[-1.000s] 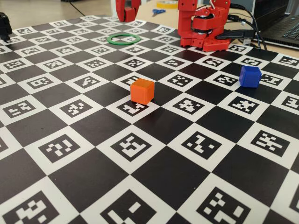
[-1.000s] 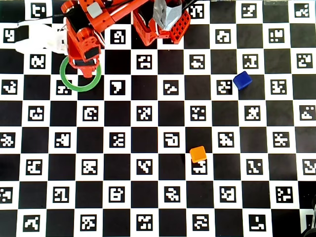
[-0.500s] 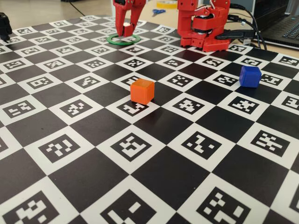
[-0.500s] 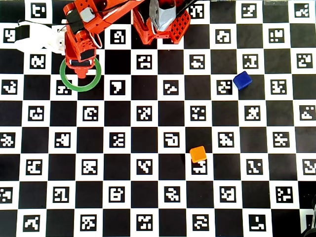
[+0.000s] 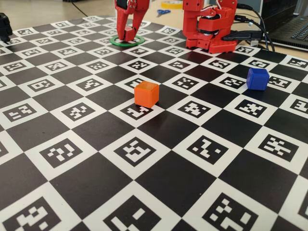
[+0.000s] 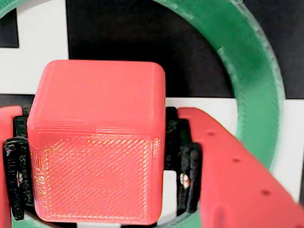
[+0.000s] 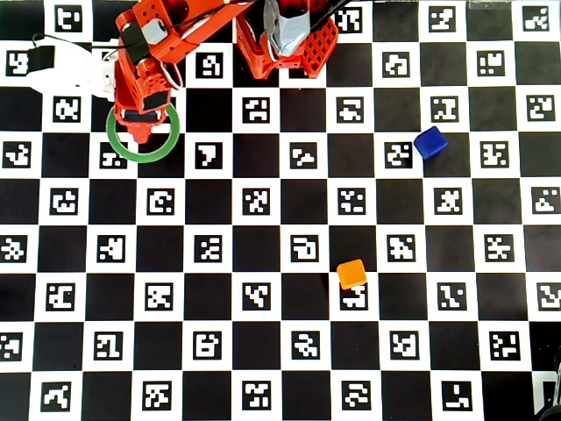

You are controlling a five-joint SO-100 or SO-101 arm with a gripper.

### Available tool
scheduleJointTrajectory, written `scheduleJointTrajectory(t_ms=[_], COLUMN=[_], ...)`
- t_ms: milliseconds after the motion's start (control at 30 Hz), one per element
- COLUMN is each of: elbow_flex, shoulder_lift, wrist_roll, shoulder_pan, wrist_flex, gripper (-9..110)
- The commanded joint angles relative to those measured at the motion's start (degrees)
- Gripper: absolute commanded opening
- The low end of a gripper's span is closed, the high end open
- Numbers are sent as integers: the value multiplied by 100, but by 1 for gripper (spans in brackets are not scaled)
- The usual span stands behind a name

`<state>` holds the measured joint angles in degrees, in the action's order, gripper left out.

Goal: Grab the red cube then put it in the green circle then put the blue cube on top and finally the orange cube on top

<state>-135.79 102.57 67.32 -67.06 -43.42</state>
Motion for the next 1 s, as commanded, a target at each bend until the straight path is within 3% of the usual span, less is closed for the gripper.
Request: scheduleJointTrajectory(t_ms=[0, 267, 467, 600, 967], elbow_flex=[9, -18, 9, 114, 1028], shoulder_lift=[70, 79, 132, 167, 940], wrist_roll=[-35, -141, -114, -167, -826], shoulder_pan=[97, 149, 132, 97, 114], wrist_flex=[123, 88, -79, -220, -1441], gripper=[7, 10, 38, 45, 52])
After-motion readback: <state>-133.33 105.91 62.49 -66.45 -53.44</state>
